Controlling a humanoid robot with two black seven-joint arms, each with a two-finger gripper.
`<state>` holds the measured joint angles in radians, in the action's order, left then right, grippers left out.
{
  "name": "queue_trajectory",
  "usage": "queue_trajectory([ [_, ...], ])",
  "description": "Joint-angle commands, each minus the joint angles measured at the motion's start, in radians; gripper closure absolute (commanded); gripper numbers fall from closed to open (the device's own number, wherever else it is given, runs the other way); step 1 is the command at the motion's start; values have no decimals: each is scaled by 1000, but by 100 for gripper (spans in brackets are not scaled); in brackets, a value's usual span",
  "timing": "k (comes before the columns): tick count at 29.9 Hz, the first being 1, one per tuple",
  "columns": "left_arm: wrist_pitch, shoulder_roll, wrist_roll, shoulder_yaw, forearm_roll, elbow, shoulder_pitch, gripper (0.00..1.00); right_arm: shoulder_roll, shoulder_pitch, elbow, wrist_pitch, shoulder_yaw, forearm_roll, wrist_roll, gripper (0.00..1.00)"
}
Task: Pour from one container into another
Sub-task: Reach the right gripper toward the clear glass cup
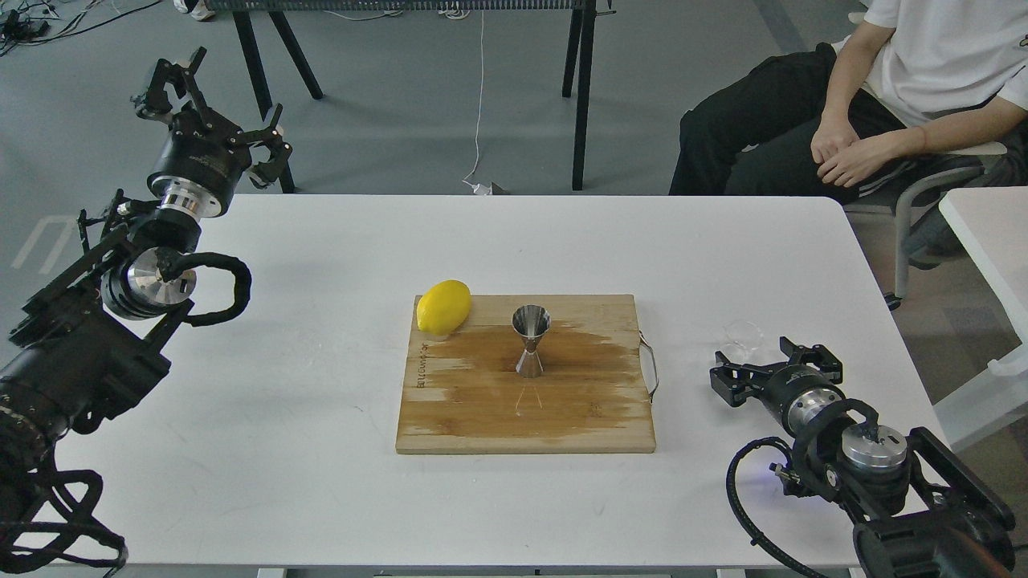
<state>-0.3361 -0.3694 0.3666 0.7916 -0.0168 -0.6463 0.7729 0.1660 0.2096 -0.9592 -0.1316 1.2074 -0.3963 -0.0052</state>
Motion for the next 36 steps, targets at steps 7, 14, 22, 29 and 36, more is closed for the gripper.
queue_trajectory([
  [7, 0, 1, 0, 3, 0, -7, 2, 0, -17, 17, 48, 35, -2, -1, -10, 18],
  [14, 0, 4, 0, 5, 0, -9, 2, 0, -19, 20, 50, 44, -2, -1, -12, 39],
  [22, 2, 7, 0, 3, 0, -9, 14, 0, -33, 20, 48, 47, -2, -3, -12, 61],
  [29, 2, 0, 2, 3, 0, -9, 14, 0, -31, 20, 19, 49, -5, -3, -24, 64],
  [36, 3, -3, 2, 5, 0, -9, 13, 0, 39, 11, -182, 35, -26, 16, -42, 65],
])
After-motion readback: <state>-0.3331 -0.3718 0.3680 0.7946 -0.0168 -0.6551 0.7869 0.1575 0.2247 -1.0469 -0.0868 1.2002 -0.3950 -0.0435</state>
